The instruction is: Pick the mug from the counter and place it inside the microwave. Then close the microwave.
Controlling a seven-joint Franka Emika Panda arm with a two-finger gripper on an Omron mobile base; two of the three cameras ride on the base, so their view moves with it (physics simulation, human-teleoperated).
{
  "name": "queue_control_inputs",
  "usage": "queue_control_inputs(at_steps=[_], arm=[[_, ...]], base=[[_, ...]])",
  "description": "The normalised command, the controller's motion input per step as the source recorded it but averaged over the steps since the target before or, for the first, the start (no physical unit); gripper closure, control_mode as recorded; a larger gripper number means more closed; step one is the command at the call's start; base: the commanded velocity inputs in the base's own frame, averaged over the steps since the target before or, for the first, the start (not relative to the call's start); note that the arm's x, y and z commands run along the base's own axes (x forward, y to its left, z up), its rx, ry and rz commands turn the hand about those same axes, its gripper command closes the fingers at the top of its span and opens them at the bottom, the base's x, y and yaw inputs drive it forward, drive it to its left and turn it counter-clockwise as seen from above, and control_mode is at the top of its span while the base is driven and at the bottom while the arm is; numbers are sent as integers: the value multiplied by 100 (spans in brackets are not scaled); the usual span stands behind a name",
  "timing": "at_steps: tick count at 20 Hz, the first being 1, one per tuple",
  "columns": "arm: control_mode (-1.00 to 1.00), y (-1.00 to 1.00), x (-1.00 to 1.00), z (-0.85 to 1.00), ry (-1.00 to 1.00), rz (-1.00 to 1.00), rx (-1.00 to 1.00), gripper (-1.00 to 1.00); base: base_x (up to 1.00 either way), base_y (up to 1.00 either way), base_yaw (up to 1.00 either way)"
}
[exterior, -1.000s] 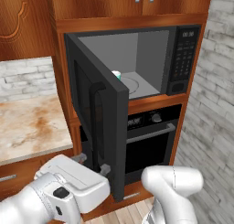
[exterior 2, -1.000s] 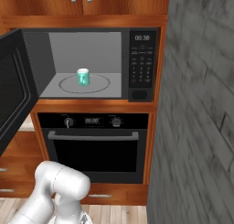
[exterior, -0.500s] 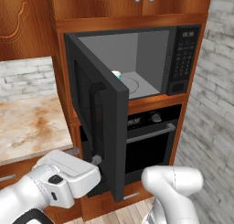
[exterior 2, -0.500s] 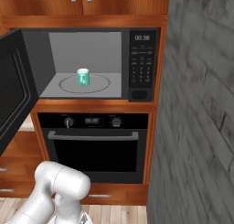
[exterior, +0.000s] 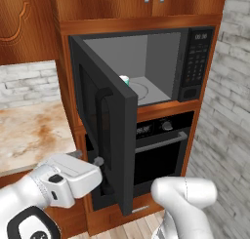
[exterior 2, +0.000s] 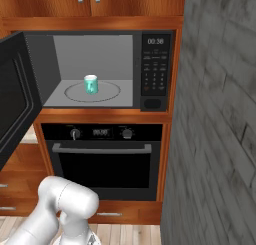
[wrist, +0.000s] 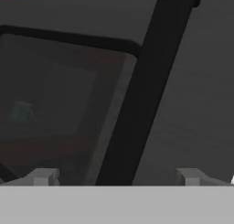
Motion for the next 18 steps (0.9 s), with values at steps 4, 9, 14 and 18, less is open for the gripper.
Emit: queue_control_inputs(at_steps=[4, 9, 14, 18], arm=[[-100, 0, 23, 0, 1, -1, 0, -100], [-100, 0, 8, 0, 1, -2, 0, -100], [-100, -13, -3, 0, 0, -5, 0, -100], [-100, -25, -11, 0, 0, -7, 0, -100]], base=[[0, 0, 0], [0, 0, 0], [0, 0, 0], [0, 0, 0]])
